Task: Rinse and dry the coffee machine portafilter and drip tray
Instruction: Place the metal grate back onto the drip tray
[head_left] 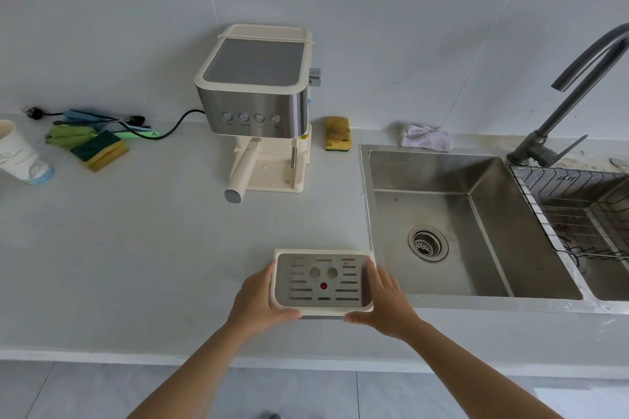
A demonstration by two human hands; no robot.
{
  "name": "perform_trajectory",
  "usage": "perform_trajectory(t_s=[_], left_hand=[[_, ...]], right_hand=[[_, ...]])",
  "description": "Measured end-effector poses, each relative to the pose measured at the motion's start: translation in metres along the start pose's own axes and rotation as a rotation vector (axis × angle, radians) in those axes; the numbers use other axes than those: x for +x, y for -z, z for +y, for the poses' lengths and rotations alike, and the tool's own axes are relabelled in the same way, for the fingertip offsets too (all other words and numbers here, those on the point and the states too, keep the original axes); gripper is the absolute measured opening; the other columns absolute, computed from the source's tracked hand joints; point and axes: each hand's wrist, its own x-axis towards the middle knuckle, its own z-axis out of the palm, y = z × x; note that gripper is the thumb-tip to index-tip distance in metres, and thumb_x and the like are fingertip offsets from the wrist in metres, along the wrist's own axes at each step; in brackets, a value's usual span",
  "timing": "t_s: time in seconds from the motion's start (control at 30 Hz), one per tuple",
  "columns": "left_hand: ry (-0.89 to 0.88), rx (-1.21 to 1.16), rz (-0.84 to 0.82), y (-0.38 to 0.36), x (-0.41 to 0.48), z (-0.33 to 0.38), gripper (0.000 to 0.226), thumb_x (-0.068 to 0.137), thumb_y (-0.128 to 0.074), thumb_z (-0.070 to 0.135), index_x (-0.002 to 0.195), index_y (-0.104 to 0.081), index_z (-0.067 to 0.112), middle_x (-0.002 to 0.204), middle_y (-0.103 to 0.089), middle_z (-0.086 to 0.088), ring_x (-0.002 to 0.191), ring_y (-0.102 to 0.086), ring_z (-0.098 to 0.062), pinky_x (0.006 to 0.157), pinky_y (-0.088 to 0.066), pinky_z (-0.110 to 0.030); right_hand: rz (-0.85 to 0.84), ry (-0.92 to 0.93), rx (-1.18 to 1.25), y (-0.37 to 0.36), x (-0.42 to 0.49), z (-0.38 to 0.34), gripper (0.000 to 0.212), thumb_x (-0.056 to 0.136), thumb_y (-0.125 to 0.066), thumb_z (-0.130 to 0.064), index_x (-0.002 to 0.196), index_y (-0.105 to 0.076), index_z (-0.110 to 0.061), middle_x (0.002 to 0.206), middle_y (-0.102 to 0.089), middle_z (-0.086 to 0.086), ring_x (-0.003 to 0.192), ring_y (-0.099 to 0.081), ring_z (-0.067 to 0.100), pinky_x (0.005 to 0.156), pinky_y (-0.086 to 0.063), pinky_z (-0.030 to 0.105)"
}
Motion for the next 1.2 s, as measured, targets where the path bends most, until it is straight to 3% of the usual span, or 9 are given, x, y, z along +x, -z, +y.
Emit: perform_trajectory(t_s=[0.13, 0.23, 0.67, 0.8, 0.97, 1.07, 1.2], left_hand=[[0.007, 0.134, -0.020, -0.009, -0.004, 0.002, 0.117, 0.052, -0.080, 0.050, 0.146, -0.015, 0.023, 0.123, -0.047, 0.006, 0.114, -0.046, -0.012, 0.094, -0.045, -0.028], [0.049, 0.164, 0.012, -0.016, -0.004, 0.003, 0.120, 0.060, -0.080, 0.043, 0.149, -0.002, 0.021, 0.131, -0.041, 0.000, 0.119, -0.045, -0.016, 0.099, -0.043, -0.030], [0.041, -0.004, 0.096, 0.005, -0.006, 0.009, 0.116, 0.061, -0.083, 0.027, 0.148, -0.006, 0.028, 0.139, -0.045, 0.007, 0.123, -0.047, -0.012, 0.098, -0.044, -0.026], [0.015, -0.061, 0.144, 0.030, -0.003, 0.011, 0.112, 0.064, -0.081, 0.019, 0.148, -0.008, 0.029, 0.134, -0.049, 0.009, 0.118, -0.050, -0.011, 0.093, -0.043, -0.022], [-0.021, -0.099, 0.184, 0.071, 0.017, 0.003, 0.108, 0.066, -0.081, 0.015, 0.148, -0.011, 0.027, 0.120, -0.045, 0.018, 0.107, -0.045, -0.003, 0.088, -0.038, -0.016], [-0.021, -0.095, 0.178, 0.097, 0.034, -0.005, 0.108, 0.066, -0.081, 0.016, 0.148, -0.011, 0.025, 0.122, -0.048, 0.012, 0.107, -0.047, -0.007, 0.091, -0.042, -0.021], [0.015, -0.073, 0.156, 0.123, 0.063, -0.022, 0.113, 0.064, -0.083, 0.021, 0.149, -0.009, 0.021, 0.137, -0.048, 0.003, 0.122, -0.049, -0.017, 0.099, -0.043, -0.029]], right_hand=[[-0.002, 0.015, -0.056, -0.005, -0.004, 0.002, 0.122, 0.068, -0.073, -0.049, 0.146, 0.014, -0.011, 0.144, -0.026, 0.001, 0.133, -0.024, 0.017, 0.115, -0.023, 0.034], [-0.003, -0.001, -0.043, -0.006, -0.005, 0.001, 0.120, 0.073, -0.072, -0.045, 0.145, 0.018, -0.010, 0.146, -0.027, -0.001, 0.135, -0.023, 0.016, 0.114, -0.021, 0.031], [0.026, 0.054, 0.140, 0.005, 0.007, -0.011, 0.113, 0.072, -0.075, -0.029, 0.147, 0.008, -0.017, 0.141, -0.035, -0.004, 0.131, -0.030, 0.013, 0.111, -0.031, 0.031], [0.041, 0.091, 0.166, 0.013, 0.024, -0.030, 0.112, 0.071, -0.076, -0.030, 0.148, 0.005, -0.021, 0.142, -0.036, -0.005, 0.131, -0.032, 0.014, 0.112, -0.033, 0.037], [0.073, 0.148, 0.173, 0.023, 0.060, -0.065, 0.103, 0.073, -0.076, -0.027, 0.146, -0.004, -0.022, 0.137, -0.039, -0.006, 0.128, -0.034, 0.013, 0.109, -0.036, 0.035], [0.084, 0.155, 0.163, 0.022, 0.086, -0.084, 0.105, 0.072, -0.076, -0.029, 0.146, -0.003, -0.022, 0.139, -0.039, -0.006, 0.129, -0.035, 0.013, 0.109, -0.037, 0.035], [0.085, 0.125, 0.159, 0.021, 0.118, -0.105, 0.105, 0.071, -0.076, -0.030, 0.147, -0.003, -0.023, 0.139, -0.039, -0.006, 0.129, -0.035, 0.015, 0.108, -0.038, 0.037]])
